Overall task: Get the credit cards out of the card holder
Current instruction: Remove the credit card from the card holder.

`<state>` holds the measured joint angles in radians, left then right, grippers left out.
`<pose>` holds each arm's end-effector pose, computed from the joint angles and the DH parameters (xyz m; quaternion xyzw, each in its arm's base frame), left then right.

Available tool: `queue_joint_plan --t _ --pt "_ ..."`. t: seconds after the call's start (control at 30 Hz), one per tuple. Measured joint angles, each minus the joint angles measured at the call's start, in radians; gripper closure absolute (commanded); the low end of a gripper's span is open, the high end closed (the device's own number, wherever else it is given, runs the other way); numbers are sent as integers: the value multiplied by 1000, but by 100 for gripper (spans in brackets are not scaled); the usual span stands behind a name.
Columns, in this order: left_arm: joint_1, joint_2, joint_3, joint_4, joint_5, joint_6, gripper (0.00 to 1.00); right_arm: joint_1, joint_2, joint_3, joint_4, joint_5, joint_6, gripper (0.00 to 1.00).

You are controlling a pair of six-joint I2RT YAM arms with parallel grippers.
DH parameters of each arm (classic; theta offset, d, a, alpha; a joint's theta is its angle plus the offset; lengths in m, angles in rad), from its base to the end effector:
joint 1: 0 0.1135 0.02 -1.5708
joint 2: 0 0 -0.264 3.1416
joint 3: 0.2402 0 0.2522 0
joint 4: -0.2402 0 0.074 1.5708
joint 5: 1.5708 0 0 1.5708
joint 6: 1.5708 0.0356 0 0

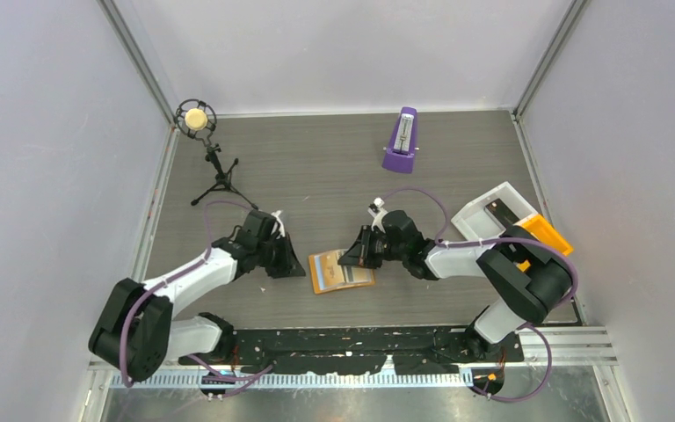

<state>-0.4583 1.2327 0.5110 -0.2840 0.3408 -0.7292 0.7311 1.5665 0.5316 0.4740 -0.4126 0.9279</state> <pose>0.1863 -0.1052 0.1549 -0.0810 0.9442 -0.2887 0.1366 0.2032 0.2015 0.1408 -0.0145 0.8622 0.4703 0.1875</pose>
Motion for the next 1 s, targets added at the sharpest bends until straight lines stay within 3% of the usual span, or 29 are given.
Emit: queue_joint_plan --t 0.27,0.6,1.0 --pt "-97 -13 51 81 28 -63 96 6 27 0 21 5 22 95" --pt "-105 203 59 175 34 -83 98 9 32 -3 24 12 25 95" --pt "-109 218 84 154 10 -73 99 -26 29 -5 -10 -5 -14 95"
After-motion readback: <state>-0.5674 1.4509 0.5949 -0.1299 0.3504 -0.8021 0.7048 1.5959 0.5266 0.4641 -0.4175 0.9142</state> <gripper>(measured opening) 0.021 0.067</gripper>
